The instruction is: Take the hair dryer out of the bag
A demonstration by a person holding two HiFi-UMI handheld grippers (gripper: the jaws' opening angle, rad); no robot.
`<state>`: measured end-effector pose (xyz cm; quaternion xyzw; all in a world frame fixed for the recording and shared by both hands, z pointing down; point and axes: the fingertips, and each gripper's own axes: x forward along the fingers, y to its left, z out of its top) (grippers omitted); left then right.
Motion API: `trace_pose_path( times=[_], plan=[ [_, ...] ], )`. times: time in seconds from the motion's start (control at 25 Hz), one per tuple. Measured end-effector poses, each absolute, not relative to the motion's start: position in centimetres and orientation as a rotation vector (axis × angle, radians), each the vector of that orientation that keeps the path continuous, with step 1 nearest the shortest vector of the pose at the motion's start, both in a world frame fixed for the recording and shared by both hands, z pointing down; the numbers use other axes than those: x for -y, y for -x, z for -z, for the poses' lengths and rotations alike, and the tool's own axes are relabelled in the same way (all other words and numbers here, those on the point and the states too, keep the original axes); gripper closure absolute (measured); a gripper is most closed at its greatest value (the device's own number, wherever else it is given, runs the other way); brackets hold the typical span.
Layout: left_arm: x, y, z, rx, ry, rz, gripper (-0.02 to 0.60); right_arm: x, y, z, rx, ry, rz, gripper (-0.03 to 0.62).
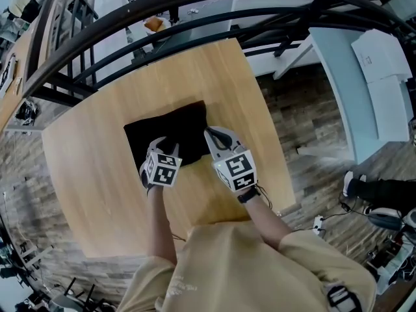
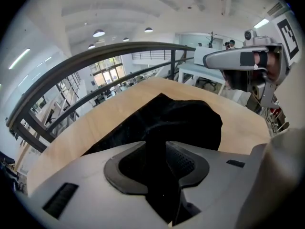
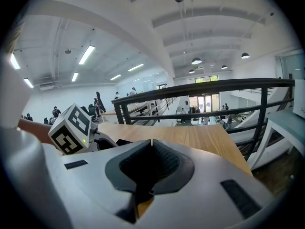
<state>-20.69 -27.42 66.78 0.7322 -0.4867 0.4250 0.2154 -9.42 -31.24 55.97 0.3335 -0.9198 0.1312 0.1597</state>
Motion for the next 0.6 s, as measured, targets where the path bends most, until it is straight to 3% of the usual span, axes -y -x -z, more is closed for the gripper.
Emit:
trace_pose_path(
  times=[0.16,0.6],
  plan=[
    [27.5,21.3,-67.1,1.383,-2.006,-1.165,0.563,31.4,9.3,-56.0,2.629,-0.961,-0.384,0.577],
    [27.6,23.4,-65.1,1.531,-1.983,-1.071,0.572,30.8,8.9,-56.2,2.616,-0.966,-0.395,0.577]
  ],
)
